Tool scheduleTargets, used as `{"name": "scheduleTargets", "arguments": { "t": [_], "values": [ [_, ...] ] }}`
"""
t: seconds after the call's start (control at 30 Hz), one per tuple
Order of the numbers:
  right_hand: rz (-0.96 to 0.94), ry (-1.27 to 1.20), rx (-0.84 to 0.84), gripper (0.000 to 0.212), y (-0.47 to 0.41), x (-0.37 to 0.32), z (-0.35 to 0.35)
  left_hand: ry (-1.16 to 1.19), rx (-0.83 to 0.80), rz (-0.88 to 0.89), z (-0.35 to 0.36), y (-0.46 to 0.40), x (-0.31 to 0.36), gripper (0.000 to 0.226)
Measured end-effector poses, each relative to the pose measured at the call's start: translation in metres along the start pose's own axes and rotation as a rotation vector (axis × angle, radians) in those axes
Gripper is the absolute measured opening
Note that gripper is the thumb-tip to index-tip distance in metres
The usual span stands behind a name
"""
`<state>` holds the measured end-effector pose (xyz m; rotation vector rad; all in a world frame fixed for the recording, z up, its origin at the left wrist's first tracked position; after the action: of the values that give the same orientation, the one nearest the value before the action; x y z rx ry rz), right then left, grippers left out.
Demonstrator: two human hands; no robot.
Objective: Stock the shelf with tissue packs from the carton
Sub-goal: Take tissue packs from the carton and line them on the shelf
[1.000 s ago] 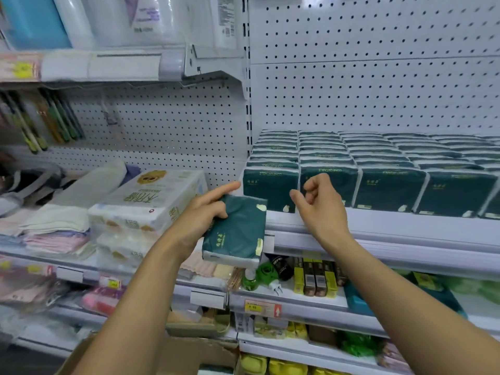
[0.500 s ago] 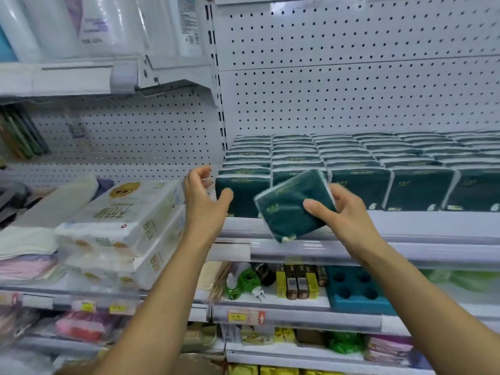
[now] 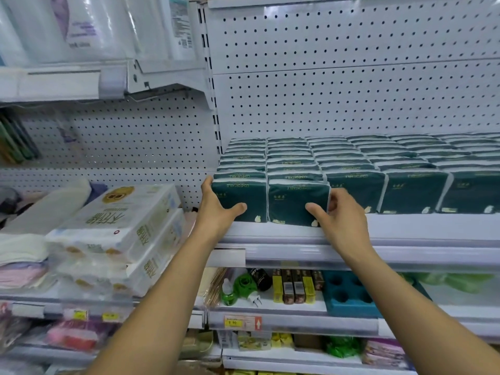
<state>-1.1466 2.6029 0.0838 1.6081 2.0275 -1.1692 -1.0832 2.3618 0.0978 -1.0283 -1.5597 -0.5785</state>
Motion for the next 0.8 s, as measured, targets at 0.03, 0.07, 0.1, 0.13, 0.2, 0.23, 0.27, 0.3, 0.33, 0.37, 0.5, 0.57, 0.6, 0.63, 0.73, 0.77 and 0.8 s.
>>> {"name": "scheduleTargets", "arguments": {
  "t": [0.03,0.07,0.1,0.13,0.2,0.23,0.27,0.3,0.33,0.37,0.5,0.57,0.6,0.63,0.73,0.77,0.8],
  "values": [
    [-0.003,-0.016,0.008,0.034,0.0,-0.003,0.0,-0.001,0.003,0.008,0.0,0.0,0.0,0.092],
    [-0.007,-0.023,0.015,0.036,0.0,-0.005,0.0,-0.002,0.007,0.012,0.001,0.001,0.0,0.091],
    [-0.014,-0.021,0.022,0.038,0.001,-0.006,0.0,-0.004,0.011,0.015,0.002,0.0,0.0,0.09],
    [-0.019,-0.011,0.028,0.039,0.0,-0.007,0.0,-0.008,0.016,0.016,0.002,0.0,-0.001,0.09],
    [-0.029,0.012,0.038,0.039,-0.001,-0.008,0.0,-0.014,0.024,0.017,0.003,-0.001,-0.002,0.089],
    [-0.031,0.019,0.043,0.038,-0.002,-0.008,0.0,-0.018,0.027,0.015,0.003,-0.001,-0.002,0.088],
    [-0.033,0.022,0.048,0.038,-0.002,-0.008,0.0,-0.024,0.03,0.015,0.003,-0.001,-0.003,0.088],
    [-0.032,0.021,0.05,0.038,-0.002,-0.008,0.0,-0.03,0.031,0.016,0.003,-0.001,-0.003,0.088],
    [-0.028,0.02,0.05,0.038,-0.002,-0.007,0.001,-0.032,0.035,0.017,0.003,-0.002,-0.004,0.089],
    [-0.019,0.019,0.045,0.039,-0.002,-0.005,0.002,-0.035,0.038,0.017,0.002,-0.002,-0.004,0.09],
    [0.01,0.058,0.068,0.045,0.001,0.0,-0.001,-0.134,0.087,0.041,-0.001,-0.002,-0.005,0.1],
    [-0.035,0.139,0.151,0.051,0.008,0.002,-0.005,-0.227,0.119,0.104,-0.003,0.001,-0.005,0.104],
    [-0.079,0.176,0.198,0.052,0.014,0.002,-0.007,-0.279,0.128,0.144,-0.005,0.005,-0.005,0.104],
    [-0.129,0.2,0.234,0.051,0.02,0.001,-0.008,-0.331,0.136,0.19,-0.006,0.01,-0.005,0.102],
    [-0.29,0.252,0.283,0.049,0.044,-0.003,-0.005,-0.469,0.165,0.333,-0.008,0.033,-0.005,0.096],
    [-0.345,0.261,0.288,0.049,0.052,-0.005,-0.003,-0.508,0.179,0.373,-0.009,0.043,-0.006,0.094],
    [-0.396,0.264,0.284,0.051,0.06,-0.007,-0.002,-0.544,0.197,0.413,-0.011,0.052,-0.007,0.093]
  ]
}}
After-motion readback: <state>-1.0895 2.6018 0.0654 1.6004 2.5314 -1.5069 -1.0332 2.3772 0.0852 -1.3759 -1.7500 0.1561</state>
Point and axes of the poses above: each hand's wrist, its own y-axis away from the middle knuckle, its own z-axis out of the palm, x = y × z, the point moved 3 cm from there along -y, towards the middle knuckle, and after that the axes turned 4 degrees about y, right-handed, at the moved point
